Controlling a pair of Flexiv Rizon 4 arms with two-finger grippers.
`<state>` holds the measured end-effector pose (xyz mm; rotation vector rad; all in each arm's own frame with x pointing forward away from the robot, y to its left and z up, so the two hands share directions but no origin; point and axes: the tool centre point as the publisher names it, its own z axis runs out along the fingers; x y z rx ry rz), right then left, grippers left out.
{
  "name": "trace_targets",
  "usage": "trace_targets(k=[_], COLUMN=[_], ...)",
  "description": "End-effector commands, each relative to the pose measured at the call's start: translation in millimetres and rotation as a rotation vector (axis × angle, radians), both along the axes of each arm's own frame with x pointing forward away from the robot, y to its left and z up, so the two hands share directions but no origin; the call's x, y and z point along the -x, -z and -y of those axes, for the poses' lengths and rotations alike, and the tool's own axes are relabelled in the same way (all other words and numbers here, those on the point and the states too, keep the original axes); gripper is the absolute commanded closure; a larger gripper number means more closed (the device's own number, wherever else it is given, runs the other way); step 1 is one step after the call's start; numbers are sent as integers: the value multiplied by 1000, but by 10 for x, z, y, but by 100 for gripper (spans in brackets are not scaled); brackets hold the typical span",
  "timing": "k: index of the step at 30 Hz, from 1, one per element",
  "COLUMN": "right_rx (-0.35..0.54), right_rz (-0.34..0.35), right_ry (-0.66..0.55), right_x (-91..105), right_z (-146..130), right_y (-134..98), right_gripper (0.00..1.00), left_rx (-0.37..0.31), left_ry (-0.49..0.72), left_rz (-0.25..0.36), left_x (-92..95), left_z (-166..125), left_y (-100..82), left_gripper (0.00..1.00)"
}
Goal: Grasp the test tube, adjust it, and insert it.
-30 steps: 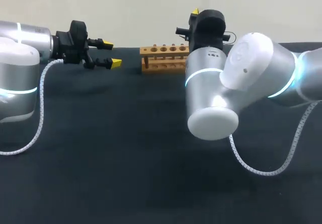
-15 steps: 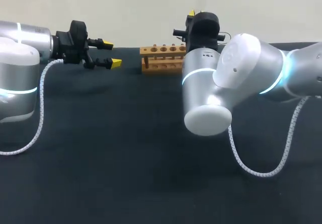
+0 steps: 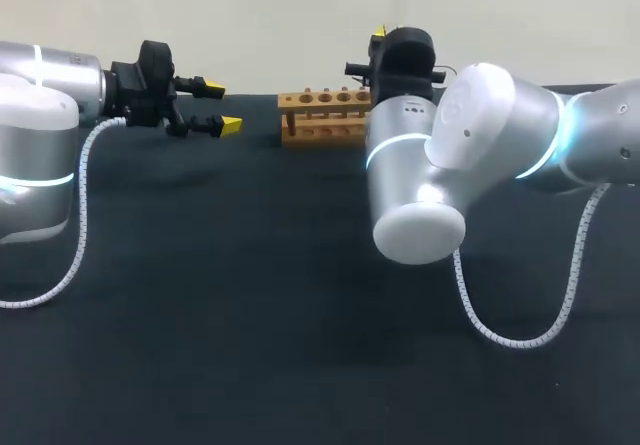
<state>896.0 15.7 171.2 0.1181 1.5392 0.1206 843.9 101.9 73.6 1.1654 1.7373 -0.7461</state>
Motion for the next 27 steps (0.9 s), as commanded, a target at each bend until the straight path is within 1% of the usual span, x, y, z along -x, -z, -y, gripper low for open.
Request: trace_targets(k=[1, 10, 27], right_rx=[1, -4, -8], right_rz=[-3, -11, -11], right_ry=[-7, 1, 12], right_x=[-43, -41, -120], right_z=[-3, 17, 64], right_y=[45, 122, 318], right_gripper=[100, 100, 100], left_rx=[4, 4, 4], left_ry=[-2, -2, -2], left_rz=[6, 6, 6], left_x=[13, 13, 13], left_z=[-5, -5, -5], left_y=[11, 11, 11], left_gripper=[0, 0, 0])
